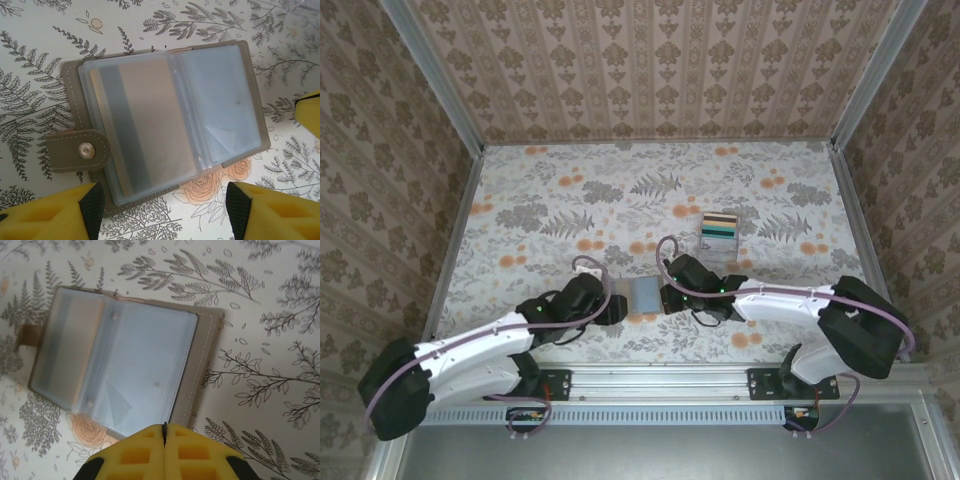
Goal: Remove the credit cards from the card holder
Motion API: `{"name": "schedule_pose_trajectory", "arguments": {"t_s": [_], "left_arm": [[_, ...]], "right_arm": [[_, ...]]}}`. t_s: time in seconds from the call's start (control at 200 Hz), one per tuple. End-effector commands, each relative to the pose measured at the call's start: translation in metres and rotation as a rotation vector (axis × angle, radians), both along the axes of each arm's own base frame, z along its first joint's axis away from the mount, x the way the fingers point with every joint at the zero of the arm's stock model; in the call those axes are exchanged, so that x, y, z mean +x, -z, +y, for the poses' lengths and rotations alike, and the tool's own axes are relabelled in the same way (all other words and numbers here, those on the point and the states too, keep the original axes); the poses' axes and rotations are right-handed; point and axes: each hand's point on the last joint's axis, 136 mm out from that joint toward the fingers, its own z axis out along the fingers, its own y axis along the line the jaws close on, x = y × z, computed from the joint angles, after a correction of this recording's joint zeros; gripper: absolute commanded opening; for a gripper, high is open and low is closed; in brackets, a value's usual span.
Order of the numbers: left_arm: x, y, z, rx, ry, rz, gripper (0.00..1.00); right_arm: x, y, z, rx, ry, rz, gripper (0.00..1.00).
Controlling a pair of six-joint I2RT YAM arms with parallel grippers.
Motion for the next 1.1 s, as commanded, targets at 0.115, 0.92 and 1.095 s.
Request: {"name": "schedule_pose_trajectory", "arguments": {"t_s": [0.115, 0.92, 1.095], "left_arm": [[0.012, -0.009, -0.016, 0.000, -0.011, -0.010, 0.69], [0.018, -0.003, -0.017, 0.057, -0.009, -0.001, 0.72], [0.018, -0.002, -0.016, 0.058, -0.013, 0.006, 0.72]], "right_arm": [[0.009, 0.014, 0.003, -0.028, 0.048, 0.011, 0.00], [0.018, 0.004, 0.012, -0.010, 0.056, -0.014, 0.00], [0.017, 0.023, 0.012, -0.042, 0.052, 0.014, 0.00]]}}
